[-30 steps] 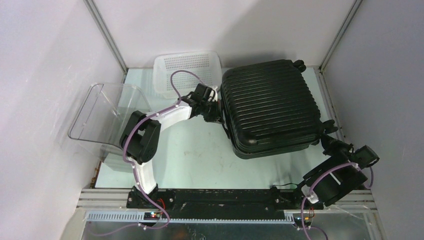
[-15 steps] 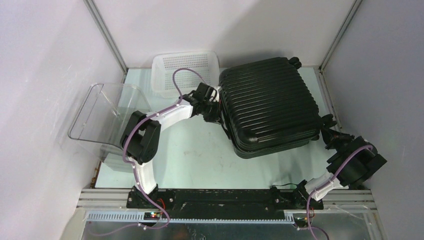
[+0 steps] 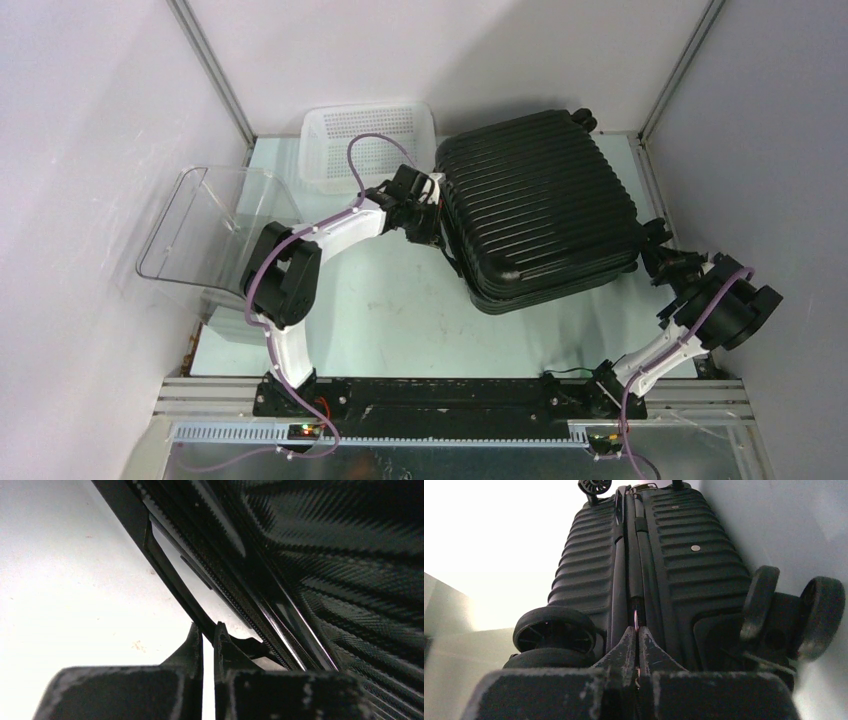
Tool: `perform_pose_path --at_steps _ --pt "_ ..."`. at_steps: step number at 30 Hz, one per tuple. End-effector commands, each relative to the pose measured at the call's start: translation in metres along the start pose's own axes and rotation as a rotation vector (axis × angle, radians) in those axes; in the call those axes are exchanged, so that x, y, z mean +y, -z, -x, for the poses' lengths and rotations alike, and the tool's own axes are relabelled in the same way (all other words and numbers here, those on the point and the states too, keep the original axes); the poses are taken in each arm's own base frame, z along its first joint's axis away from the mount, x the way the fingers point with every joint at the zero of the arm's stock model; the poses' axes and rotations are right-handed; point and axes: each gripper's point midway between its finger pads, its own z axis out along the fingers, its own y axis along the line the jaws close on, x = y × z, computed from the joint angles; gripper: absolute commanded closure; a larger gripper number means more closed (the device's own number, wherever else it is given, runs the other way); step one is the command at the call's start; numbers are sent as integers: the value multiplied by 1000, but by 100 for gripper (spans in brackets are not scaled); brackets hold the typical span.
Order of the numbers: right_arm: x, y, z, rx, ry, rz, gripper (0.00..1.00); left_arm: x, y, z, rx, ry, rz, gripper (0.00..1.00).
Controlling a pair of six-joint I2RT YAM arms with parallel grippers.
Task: Open, take out, and arrange the luggage
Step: Unzip the zipper of the luggage.
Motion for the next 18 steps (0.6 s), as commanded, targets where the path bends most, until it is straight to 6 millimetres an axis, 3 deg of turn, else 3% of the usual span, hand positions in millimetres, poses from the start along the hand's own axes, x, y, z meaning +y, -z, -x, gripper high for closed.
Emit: perform_pose_path --at_steps 1,12,18 --pt "44 -18 25 -52 216 117 100 63 8 -54 206 -198 196 100" --pt "43 -37 34 -23 212 63 100 47 4 -47 187 -273 174 100" --pt "56 -58 29 34 258 56 100 50 1 -48 190 -320 198 100"
